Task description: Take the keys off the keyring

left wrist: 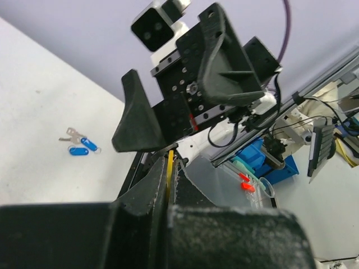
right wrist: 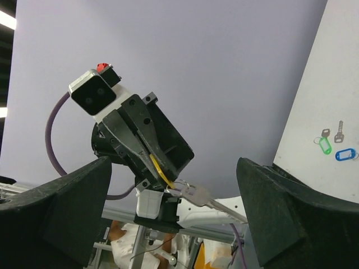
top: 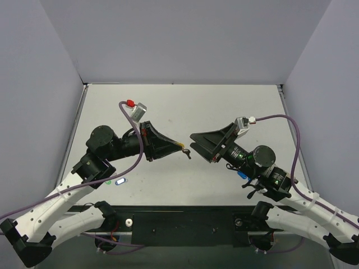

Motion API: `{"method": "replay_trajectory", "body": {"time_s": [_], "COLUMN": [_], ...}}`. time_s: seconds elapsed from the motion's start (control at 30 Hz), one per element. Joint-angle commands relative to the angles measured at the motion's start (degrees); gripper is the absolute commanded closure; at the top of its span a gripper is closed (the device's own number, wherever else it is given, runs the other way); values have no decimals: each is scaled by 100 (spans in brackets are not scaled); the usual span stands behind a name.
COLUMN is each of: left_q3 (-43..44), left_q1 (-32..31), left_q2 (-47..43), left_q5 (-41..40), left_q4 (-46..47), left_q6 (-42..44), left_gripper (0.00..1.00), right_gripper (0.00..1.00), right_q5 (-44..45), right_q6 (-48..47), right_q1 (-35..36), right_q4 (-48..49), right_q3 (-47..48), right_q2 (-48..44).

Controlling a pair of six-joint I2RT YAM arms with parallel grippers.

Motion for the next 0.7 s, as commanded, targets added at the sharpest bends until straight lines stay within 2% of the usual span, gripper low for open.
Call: {"method": "replay_trajectory", "body": {"time_s": [0.0,0.5,0.67], "left_q3": [329,391,365], "left_q1": [-35,-26,-26], "left_q2": [-135,-266,-284], "left_q5": [271,-116,-213], "left_q4": [733,1279,1297], "left_q6": [-208,-437,-437], "left_gripper": [100,100,100], "right_gripper": [12,15,19], "right_q5": [65,56,21], "right_q6": [120,208,340], "right_q1": [165,702,825], "right_q4": [889,1910,2428], "right_q3": [-44,-18,-35], "right_q2": [76,366,498]}}
